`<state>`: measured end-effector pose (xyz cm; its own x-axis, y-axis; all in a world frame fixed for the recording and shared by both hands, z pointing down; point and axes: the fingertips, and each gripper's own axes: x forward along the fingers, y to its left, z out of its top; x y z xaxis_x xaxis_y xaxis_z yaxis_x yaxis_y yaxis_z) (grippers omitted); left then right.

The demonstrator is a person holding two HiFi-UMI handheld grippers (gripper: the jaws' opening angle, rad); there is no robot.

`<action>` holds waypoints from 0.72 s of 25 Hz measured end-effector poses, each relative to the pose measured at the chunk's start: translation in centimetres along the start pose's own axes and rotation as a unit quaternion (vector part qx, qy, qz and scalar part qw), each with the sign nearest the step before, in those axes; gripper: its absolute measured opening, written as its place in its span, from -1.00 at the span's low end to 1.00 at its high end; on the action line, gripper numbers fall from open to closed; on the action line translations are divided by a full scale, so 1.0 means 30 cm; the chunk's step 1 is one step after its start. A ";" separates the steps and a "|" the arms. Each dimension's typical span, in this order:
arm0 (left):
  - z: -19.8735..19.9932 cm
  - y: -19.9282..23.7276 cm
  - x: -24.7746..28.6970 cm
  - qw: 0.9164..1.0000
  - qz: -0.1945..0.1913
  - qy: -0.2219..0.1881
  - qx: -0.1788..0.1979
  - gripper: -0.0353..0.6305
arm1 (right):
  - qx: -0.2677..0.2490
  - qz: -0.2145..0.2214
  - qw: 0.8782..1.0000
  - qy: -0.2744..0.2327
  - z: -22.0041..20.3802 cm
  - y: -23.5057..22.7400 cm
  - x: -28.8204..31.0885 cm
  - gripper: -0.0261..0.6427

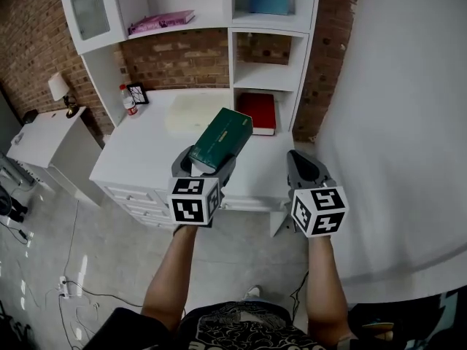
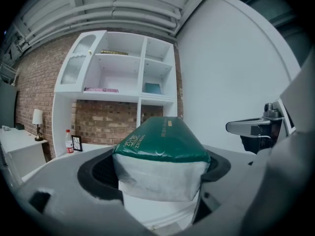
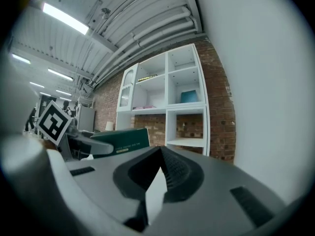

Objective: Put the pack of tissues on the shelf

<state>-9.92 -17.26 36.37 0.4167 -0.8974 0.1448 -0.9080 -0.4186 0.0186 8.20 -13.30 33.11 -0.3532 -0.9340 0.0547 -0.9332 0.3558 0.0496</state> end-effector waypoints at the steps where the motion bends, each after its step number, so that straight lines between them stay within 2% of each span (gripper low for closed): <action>1: -0.001 -0.006 0.014 1.000 0.003 0.001 0.001 0.45 | 0.001 0.003 1.000 0.000 -0.002 -0.015 0.009 -0.91; 18: 0.041 -0.043 0.178 0.999 0.040 -0.004 0.004 0.45 | -0.002 0.043 0.999 -0.017 0.021 -0.174 0.134 -0.91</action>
<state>-6.48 -21.70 35.89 0.3435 -0.9289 0.1383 -0.9379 -0.3469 -0.0005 11.61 -18.93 32.43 -0.4346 -0.9003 0.0247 -0.8988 0.4353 0.0508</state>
